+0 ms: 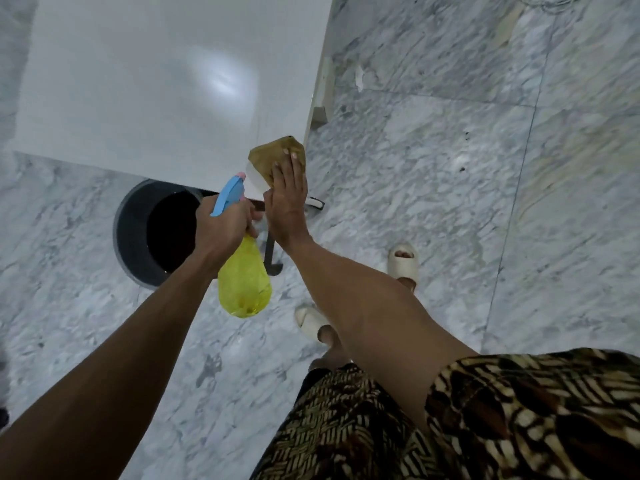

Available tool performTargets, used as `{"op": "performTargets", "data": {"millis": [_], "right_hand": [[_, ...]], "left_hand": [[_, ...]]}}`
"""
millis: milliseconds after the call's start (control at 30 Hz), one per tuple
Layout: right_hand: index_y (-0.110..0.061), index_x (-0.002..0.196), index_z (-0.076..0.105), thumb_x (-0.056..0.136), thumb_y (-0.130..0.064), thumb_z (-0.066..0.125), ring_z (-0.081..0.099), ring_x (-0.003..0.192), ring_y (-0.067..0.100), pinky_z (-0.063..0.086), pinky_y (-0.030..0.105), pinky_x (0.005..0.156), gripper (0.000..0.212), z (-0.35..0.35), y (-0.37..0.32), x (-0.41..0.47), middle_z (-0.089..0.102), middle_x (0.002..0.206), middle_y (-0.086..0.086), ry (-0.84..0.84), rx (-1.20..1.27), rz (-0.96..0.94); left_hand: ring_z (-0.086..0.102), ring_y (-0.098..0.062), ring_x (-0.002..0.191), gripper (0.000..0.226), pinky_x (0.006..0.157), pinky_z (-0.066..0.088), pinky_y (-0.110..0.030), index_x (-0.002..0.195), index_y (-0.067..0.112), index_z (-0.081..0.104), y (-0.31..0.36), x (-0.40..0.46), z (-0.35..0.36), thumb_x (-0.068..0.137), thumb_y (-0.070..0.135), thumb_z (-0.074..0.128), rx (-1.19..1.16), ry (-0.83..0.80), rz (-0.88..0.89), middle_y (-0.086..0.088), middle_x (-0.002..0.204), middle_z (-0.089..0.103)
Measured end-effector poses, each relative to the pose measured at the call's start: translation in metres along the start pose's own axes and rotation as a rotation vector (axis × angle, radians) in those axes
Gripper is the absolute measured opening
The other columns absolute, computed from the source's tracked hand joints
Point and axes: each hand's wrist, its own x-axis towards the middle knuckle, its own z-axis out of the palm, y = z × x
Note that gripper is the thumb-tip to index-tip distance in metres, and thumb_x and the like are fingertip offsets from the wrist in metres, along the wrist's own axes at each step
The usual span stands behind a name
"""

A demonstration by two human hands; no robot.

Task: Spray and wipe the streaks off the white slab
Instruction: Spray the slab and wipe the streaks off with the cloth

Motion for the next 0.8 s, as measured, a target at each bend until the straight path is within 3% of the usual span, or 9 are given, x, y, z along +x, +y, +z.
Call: {"op": "performTargets", "data": {"millis": [100, 233, 300, 367, 467, 567, 633, 700, 800], "right_hand": [[0.014, 0.128, 0.055, 0.089, -0.005, 0.04, 0.039, 0.138, 0.046, 0.036, 0.06, 0.111, 0.046, 0.004, -0.009, -0.036, 0.045, 0.144, 0.033, 0.048, 0.032, 0.005], [0.018, 0.127, 0.052, 0.092, -0.002, 0.036, 0.033, 0.141, 0.046, 0.03, 0.056, 0.117, 0.044, 0.01, -0.033, -0.078, 0.041, 0.146, 0.034, 0.109, 0.145, 0.103], [0.014, 0.134, 0.048, 0.097, -0.002, 0.036, 0.027, 0.145, 0.041, 0.025, 0.049, 0.121, 0.042, 0.006, -0.05, -0.097, 0.035, 0.151, 0.031, 0.063, 0.267, 0.224], [0.004, 0.141, 0.044, 0.1, -0.009, 0.037, 0.035, 0.142, 0.033, 0.029, 0.033, 0.117, 0.044, -0.003, -0.069, -0.115, 0.041, 0.15, 0.023, -0.015, 0.433, 0.369], [-0.006, 0.127, 0.056, 0.102, -0.034, 0.037, 0.06, 0.108, 0.034, 0.045, 0.03, 0.083, 0.042, -0.013, -0.102, -0.137, 0.063, 0.118, 0.019, -0.184, 0.578, 0.625], [-0.011, 0.132, 0.056, 0.102, -0.053, 0.035, 0.062, 0.11, 0.031, 0.052, 0.04, 0.092, 0.055, -0.003, -0.129, -0.154, 0.064, 0.124, 0.013, -0.357, 0.692, 0.983], [-0.008, 0.133, 0.056, 0.101, -0.055, 0.035, 0.064, 0.108, 0.03, 0.057, 0.041, 0.089, 0.061, 0.001, -0.136, -0.157, 0.065, 0.123, 0.013, -0.441, 0.882, 1.144], [-0.003, 0.127, 0.061, 0.101, -0.05, 0.04, 0.066, 0.098, 0.029, 0.057, 0.035, 0.078, 0.058, 0.003, -0.166, -0.163, 0.068, 0.115, 0.015, -0.581, 1.012, 1.142], [-0.002, 0.126, 0.063, 0.098, -0.041, 0.048, 0.067, 0.09, 0.028, 0.058, 0.032, 0.069, 0.05, 0.003, -0.221, -0.172, 0.067, 0.113, 0.016, -0.801, 1.065, 1.026]], "left_hand": [[0.067, -0.014, 0.058, 0.021, 0.054, 0.056, -0.024, 0.092, -0.003, 0.071, -0.025, -0.006, -0.016, 0.094, 0.002, 0.05, -0.003, -0.04, 0.081, -0.006, 0.071, 0.069], [0.066, -0.015, 0.058, 0.028, 0.051, 0.055, -0.022, 0.07, 0.008, 0.064, -0.059, -0.021, -0.042, 0.092, -0.001, 0.05, -0.002, -0.096, 0.174, -0.004, 0.068, 0.068], [0.066, -0.019, 0.062, 0.03, 0.05, 0.054, -0.02, 0.068, 0.009, 0.063, -0.071, -0.03, -0.058, 0.093, -0.002, 0.05, -0.017, -0.115, 0.197, -0.006, 0.069, 0.067], [0.066, -0.019, 0.064, 0.029, 0.053, 0.055, -0.02, 0.07, 0.009, 0.064, -0.084, -0.037, -0.075, 0.094, 0.001, 0.051, -0.041, -0.133, 0.199, -0.007, 0.068, 0.067], [0.067, -0.012, 0.059, 0.02, 0.06, 0.056, -0.03, 0.067, 0.008, 0.064, -0.105, -0.05, -0.104, 0.082, 0.013, 0.053, -0.089, -0.143, 0.2, -0.009, 0.069, 0.069], [0.066, -0.021, 0.058, 0.02, 0.064, 0.057, -0.037, 0.065, 0.01, 0.065, -0.129, -0.064, -0.143, 0.078, 0.018, 0.053, -0.179, -0.075, 0.176, -0.021, 0.075, 0.072], [0.064, -0.021, 0.056, 0.023, 0.063, 0.056, -0.037, 0.067, 0.013, 0.066, -0.145, -0.072, -0.163, 0.087, 0.013, 0.055, -0.248, -0.051, 0.186, -0.019, 0.075, 0.073], [0.065, -0.017, 0.058, 0.033, 0.06, 0.057, -0.034, 0.068, 0.012, 0.065, -0.169, -0.079, -0.196, 0.099, 0.007, 0.055, -0.358, 0.036, 0.177, -0.007, 0.07, 0.072], [0.067, -0.01, 0.056, 0.032, 0.062, 0.059, -0.033, 0.072, 0.006, 0.067, -0.205, -0.088, -0.237, 0.102, 0.009, 0.055, -0.472, 0.163, 0.131, -0.009, 0.076, 0.073]]}}
